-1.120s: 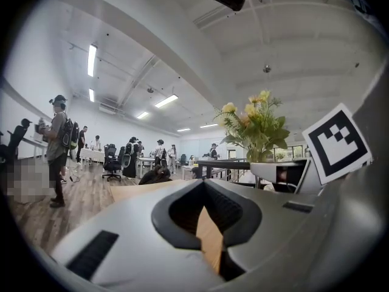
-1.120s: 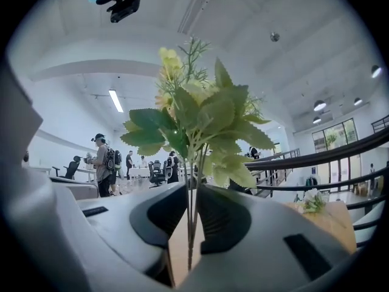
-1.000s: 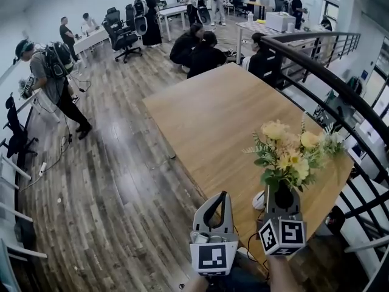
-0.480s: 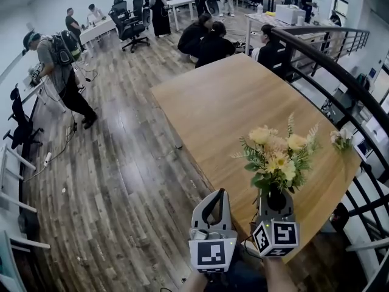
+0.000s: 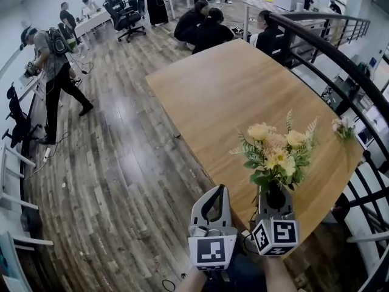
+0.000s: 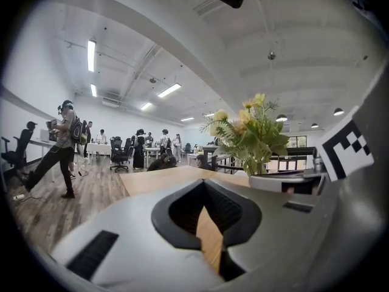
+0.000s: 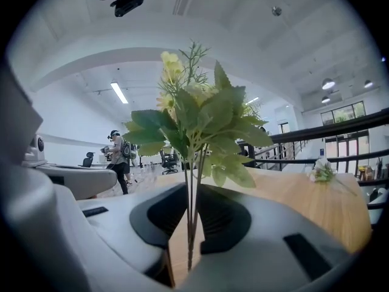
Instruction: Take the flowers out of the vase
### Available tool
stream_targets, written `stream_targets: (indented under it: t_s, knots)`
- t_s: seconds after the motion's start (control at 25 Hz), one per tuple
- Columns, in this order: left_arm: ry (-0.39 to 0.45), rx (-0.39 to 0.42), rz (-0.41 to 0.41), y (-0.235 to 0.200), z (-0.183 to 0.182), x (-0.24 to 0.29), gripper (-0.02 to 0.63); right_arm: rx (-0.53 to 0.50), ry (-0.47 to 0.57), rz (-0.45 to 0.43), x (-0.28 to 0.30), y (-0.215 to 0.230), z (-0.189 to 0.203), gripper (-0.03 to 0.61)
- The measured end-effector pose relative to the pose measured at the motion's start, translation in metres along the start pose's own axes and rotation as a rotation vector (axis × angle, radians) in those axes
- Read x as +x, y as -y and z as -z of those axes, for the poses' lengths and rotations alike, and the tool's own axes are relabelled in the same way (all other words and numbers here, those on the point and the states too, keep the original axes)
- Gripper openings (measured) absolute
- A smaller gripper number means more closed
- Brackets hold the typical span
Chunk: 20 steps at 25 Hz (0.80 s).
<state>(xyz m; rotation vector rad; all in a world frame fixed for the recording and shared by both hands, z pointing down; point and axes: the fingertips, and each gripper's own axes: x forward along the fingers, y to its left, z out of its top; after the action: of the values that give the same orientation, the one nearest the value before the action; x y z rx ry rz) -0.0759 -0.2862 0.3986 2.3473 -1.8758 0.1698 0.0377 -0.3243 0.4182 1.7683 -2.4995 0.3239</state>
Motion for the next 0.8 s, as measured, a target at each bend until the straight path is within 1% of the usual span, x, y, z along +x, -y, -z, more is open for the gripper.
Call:
stream_targets:
  t_s: [0.16,0.28,0.44,0.8]
  knots:
    - [-0.026,-0.007,0.009,0.009,0.007,0.005,0.014,0.0,-0.008,-0.001,-0.002,0.007,0.006,0.072]
    - [-0.026,0.0,0.011,0.012,0.012,0.008,0.014,-0.003,-0.02,-0.003,-0.003,0.009,0.012,0.071]
    - [-0.052,-0.013,0.014,0.014,0.014,0.01,0.014,-0.005,-0.034,-0.006,-0.002,0.009,0.016,0.071]
    - [-0.061,-0.015,0.009,0.014,0.015,0.017,0.014,-0.007,-0.045,-0.023,0.002,0.007,0.017,0.067]
